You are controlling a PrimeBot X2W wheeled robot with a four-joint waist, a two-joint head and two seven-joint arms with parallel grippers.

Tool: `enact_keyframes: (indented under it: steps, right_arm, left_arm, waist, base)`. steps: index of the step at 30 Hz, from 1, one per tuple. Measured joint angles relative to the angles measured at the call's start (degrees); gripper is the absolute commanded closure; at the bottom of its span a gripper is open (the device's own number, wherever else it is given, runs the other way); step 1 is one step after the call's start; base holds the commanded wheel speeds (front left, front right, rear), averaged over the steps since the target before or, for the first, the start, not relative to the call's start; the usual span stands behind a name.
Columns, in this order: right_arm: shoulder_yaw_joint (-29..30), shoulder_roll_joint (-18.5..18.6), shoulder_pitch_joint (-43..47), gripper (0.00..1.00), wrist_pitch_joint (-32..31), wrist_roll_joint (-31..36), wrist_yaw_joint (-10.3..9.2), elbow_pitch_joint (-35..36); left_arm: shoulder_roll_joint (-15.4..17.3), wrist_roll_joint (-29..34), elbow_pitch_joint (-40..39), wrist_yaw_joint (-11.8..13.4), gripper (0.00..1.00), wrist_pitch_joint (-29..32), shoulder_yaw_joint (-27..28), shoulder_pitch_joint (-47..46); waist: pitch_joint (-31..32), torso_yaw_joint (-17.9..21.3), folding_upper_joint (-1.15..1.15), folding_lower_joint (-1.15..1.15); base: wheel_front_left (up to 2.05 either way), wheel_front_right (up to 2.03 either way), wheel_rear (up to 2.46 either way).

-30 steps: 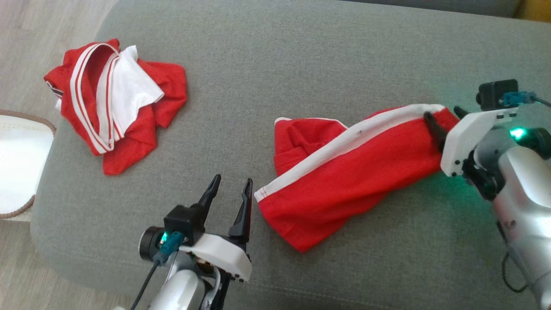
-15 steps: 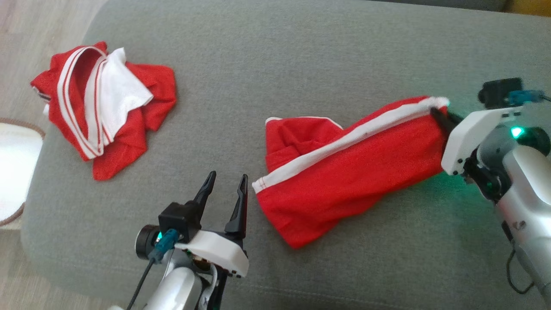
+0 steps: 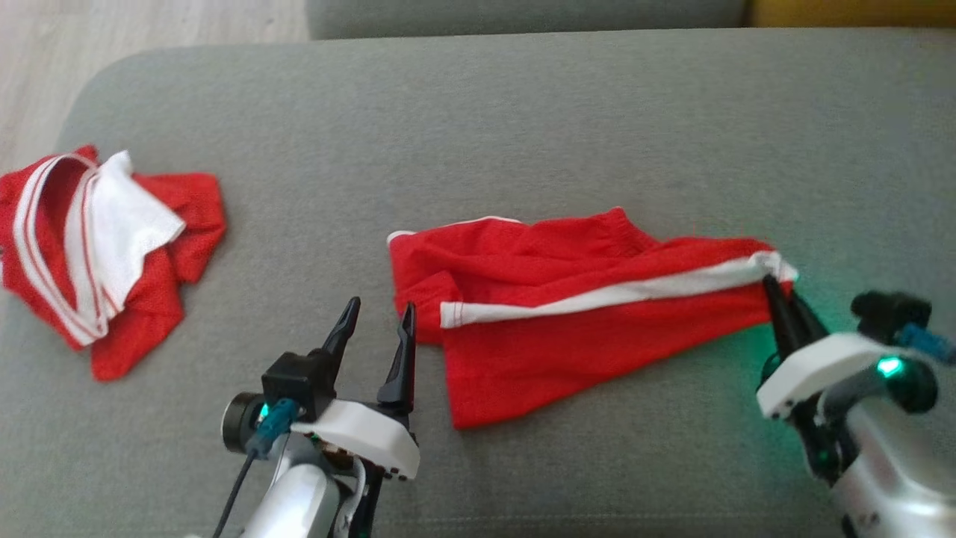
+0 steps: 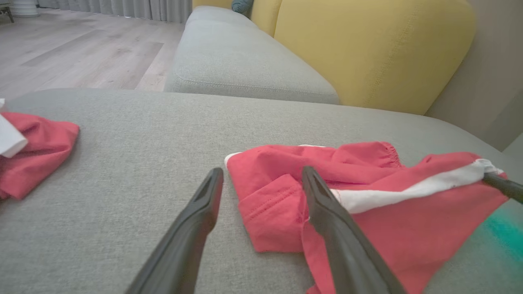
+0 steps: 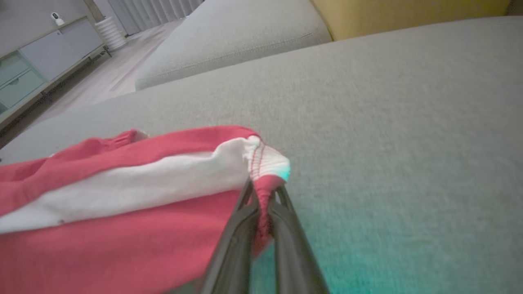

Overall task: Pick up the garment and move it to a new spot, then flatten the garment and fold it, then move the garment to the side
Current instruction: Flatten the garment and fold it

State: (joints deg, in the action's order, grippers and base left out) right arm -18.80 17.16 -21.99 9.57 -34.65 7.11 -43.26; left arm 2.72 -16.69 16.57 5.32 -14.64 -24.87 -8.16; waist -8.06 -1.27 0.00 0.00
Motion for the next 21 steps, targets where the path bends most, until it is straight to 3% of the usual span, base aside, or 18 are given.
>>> enact_keyframes:
  steps: [1,2,8,10,12,16,21]
  right_arm:
    - [0.46,-0.6,0.74,0.58,0.66,0.97,0.0,-0.23]
    - [1.24,-1.27,1.25,0.0,1.33,1.92,0.0,-0.67]
    - [8.62,-3.56,1.83,0.0,4.39,11.38,0.0,0.0]
    - [12.55,-5.05,2.75,0.0,4.64,15.4,0.0,4.74]
    - [17.02,-8.36,5.4,0.0,4.74,21.42,0.0,13.89]
    - [18.42,-12.05,9.83,0.0,4.8,26.55,0.0,20.52]
    - [19.63,-13.4,12.23,0.0,4.8,29.85,0.0,22.75]
  left_arm:
    - [0.0,0.0,0.04,-0.31,0.0,0.0,0.07,0.05]
    - [0.0,0.07,0.1,-0.31,0.0,0.0,0.11,0.09]
    - [0.0,0.3,0.21,-0.32,0.0,0.0,0.27,0.99]
    - [-0.02,0.35,0.1,0.48,0.0,0.0,1.46,1.41]
    - [0.0,1.18,-0.36,2.71,0.0,0.0,3.69,2.26]
    - [0.0,3.44,-0.49,4.59,0.0,0.0,6.12,2.71]
    - [-0.01,5.78,-0.4,5.87,0.0,0.0,8.93,3.52]
  waist:
    - [0.18,0.58,0.0,0.0]
    - [0.33,1.12,0.0,0.0]
    - [1.2,2.32,0.0,0.0]
    - [1.6,2.42,0.0,0.0]
    - [2.13,2.46,0.0,0.0]
    - [2.51,2.03,0.0,0.0]
    - [2.88,0.87,0.0,0.0]
  base:
    - [0.0,0.0,0.0]
    - [0.0,0.0,0.0]
    - [0.0,0.0,0.0]
    - [0.0,0.0,0.0]
    - [0.0,0.0,0.0]
    - [0.0,0.0,0.0]
    - [0.0,0.0,0.0]
